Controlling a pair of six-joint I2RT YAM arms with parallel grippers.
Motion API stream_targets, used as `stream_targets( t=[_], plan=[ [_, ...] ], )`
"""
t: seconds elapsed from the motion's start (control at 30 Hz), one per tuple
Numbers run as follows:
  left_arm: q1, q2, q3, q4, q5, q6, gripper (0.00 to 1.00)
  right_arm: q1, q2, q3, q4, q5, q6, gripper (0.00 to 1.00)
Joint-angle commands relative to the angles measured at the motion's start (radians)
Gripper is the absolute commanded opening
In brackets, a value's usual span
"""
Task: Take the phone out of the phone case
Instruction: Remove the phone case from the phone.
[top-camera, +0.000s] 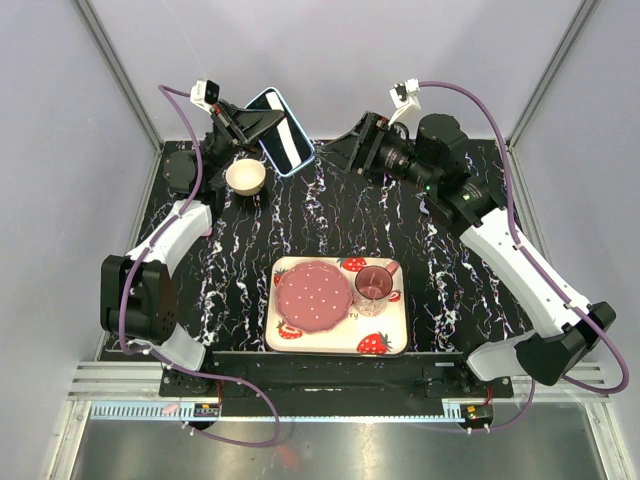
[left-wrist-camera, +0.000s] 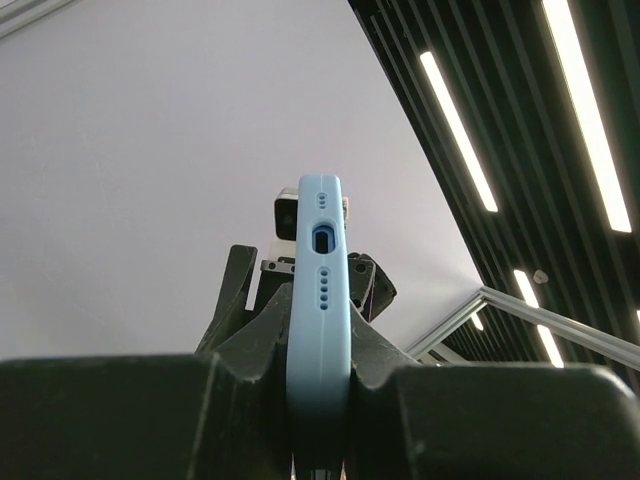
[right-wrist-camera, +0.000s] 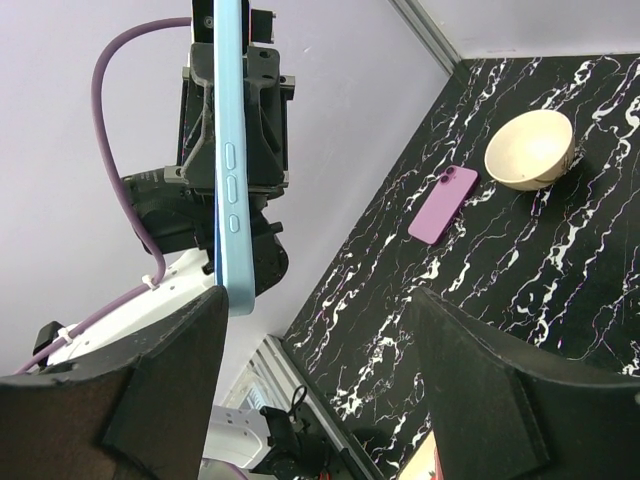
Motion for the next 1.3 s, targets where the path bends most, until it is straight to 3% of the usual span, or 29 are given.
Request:
stream_targets(
  t=[0.0, 0.43, 1.27],
  plan=[
    [-0.003, -0.067, 0.038, 0.084, -0.027, -0.023, 0.00, 0.029, 0.027, 0.029, -0.055, 0.066, -0.047, 0.78],
    [-0.003, -0.087, 0.071, 0.070, -0.026, -0.023, 0.00, 0.088, 0.166, 0.219, -0.379, 0.296, -0.109, 0.76],
    [-0.005, -0.085, 0.082, 0.124, -0.030, -0.083, 0.00, 0.088, 0.456, 0.303, -0.445, 0.305, -0.147, 0.76]
  ],
)
